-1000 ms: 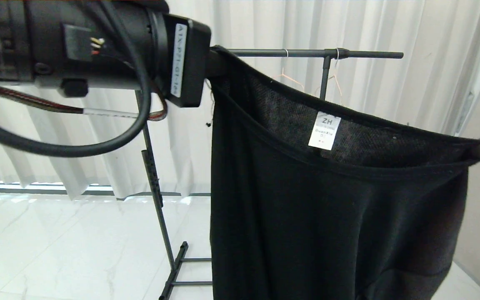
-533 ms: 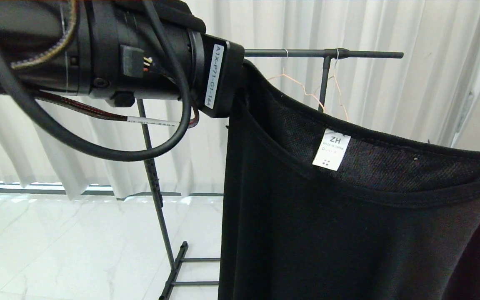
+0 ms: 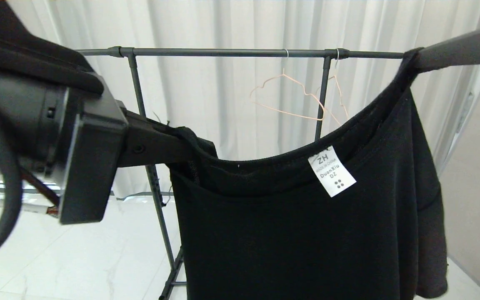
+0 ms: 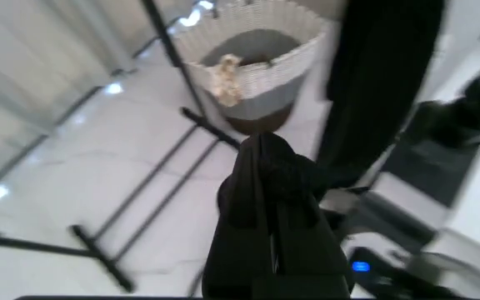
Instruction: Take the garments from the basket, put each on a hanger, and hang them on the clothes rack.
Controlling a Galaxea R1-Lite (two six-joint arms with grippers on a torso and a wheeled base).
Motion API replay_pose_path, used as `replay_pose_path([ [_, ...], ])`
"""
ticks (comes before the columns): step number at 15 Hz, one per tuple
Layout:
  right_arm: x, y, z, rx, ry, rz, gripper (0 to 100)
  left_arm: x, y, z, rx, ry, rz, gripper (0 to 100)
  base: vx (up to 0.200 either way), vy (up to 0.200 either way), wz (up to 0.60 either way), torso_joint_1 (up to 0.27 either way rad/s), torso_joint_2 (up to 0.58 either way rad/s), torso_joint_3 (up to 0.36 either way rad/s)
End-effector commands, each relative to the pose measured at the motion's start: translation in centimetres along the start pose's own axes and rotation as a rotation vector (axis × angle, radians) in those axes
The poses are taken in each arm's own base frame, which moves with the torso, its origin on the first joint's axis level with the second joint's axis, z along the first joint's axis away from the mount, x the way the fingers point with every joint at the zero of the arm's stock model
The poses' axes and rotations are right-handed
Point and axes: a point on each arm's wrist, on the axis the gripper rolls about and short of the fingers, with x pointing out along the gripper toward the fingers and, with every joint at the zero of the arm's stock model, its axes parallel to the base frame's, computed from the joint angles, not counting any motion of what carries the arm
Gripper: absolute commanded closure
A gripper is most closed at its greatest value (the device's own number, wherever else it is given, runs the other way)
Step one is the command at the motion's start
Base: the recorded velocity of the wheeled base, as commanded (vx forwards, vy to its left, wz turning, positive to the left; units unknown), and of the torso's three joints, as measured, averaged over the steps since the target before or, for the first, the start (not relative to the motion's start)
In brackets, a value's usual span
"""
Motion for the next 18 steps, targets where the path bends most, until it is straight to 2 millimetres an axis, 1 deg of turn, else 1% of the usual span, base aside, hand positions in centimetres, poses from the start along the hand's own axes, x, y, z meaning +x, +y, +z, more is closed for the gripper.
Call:
replay_pose_path([
  [1,3.3,-0.5,0.5,0.000,0.032,0.001,100,-1.8,-1.8,-0.3,-0.043,-0.034,-0.080,100,0.000,0.000,0.00,0.000,0.00,0.000],
  [2,3.5,-0.5,0.6,-0.006,0.032,0.002,100,-2.2,-2.2,-0.3,-0.073,-0.041,-0.103,100,0.000,0.000,0.00,0.000,0.00,0.000],
  [5,3.3,-0.5,0.6,-0.007,0.032,0.001,100,-2.5,-2.3,-0.8,-0.079,-0.036,-0.105,100,0.000,0.000,0.00,0.000,0.00,0.000],
  [8,2.4,-0.5,0.5,-0.005,0.029,-0.004,100,-2.1,-2.1,-0.8,-0.079,-0.026,-0.078,100,0.000,0.000,0.00,0.000,0.00,0.000],
  [9,1.4,-0.5,0.3,0.000,0.042,-0.015,100,-0.8,-0.6,-0.1,-0.088,-0.046,0.018,100,0.000,0.000,0.00,0.000,0.00,0.000],
  [10,0.7,-0.5,0.0,0.004,0.059,-0.019,100,0.0,0.7,0.5,-0.077,-0.090,0.080,100,0.000,0.000,0.00,0.000,0.00,0.000],
  [11,0.3,-0.6,-0.2,0.008,0.070,-0.027,100,0.6,1.5,0.9,-0.066,-0.116,0.121,100,0.000,0.000,0.00,0.000,0.00,0.000],
  [12,-0.5,-0.7,-0.8,0.013,0.082,-0.038,100,1.4,3.3,1.5,-0.058,-0.157,0.218,100,0.000,0.000,0.00,0.000,0.00,0.000],
  [13,-0.8,-0.7,-1.2,0.015,0.094,-0.044,100,1.5,3.7,1.7,-0.063,-0.170,0.243,100,0.000,0.000,0.00,0.000,0.00,0.000],
  [16,-0.8,-0.7,-1.5,0.016,0.105,-0.045,100,1.5,3.7,1.7,-0.066,-0.171,0.242,100,0.000,0.000,0.00,0.000,0.00,0.000],
  [17,-0.8,-0.7,-1.5,0.016,0.106,-0.046,0,1.5,3.7,1.7,-0.068,-0.171,0.244,100,0.000,0.000,0.00,0.000,0.00,0.000],
  [18,-0.7,-0.7,-1.6,0.017,0.113,-0.049,0,1.6,3.7,1.7,-0.068,-0.168,0.243,100,0.000,0.000,0.00,0.000,0.00,0.000],
])
